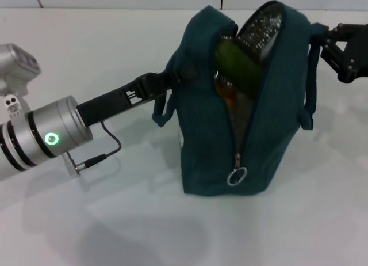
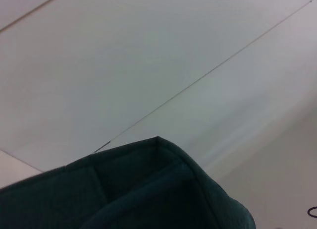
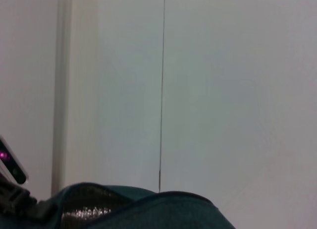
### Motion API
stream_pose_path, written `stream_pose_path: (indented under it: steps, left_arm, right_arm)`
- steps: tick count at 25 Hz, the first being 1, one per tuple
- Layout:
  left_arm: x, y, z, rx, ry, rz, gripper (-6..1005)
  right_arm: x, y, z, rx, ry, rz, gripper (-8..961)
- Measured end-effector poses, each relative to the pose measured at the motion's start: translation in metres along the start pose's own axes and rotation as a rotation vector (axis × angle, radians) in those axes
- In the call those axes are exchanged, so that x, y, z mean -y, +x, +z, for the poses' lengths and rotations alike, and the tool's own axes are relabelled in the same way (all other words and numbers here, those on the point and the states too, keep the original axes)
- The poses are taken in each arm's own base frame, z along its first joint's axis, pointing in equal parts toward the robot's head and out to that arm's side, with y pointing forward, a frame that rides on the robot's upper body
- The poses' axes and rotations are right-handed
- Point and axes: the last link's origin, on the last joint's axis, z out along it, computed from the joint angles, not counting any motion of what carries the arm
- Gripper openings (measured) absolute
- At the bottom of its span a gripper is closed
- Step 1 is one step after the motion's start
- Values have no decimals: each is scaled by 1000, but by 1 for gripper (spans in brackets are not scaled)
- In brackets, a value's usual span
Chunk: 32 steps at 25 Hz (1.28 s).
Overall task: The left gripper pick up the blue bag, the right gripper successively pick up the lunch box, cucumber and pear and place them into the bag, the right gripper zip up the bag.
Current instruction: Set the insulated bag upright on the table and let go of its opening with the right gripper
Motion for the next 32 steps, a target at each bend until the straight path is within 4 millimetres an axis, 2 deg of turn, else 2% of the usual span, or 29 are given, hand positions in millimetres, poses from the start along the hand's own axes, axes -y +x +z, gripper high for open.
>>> stream_pose_path:
  steps: [6,15,32]
  left_arm:
    - [0,-13,8,20,-22,-54,47]
    - [2,-18,7,10,-13,-79,48]
    - [2,-22,18,17,-23,-84,47]
  right_arm:
    - [-1,8,-1,-39,0,4,67]
    - [-5,20,-3,-62,2,13,68]
    - [6,2,3,-25,10,-25,67]
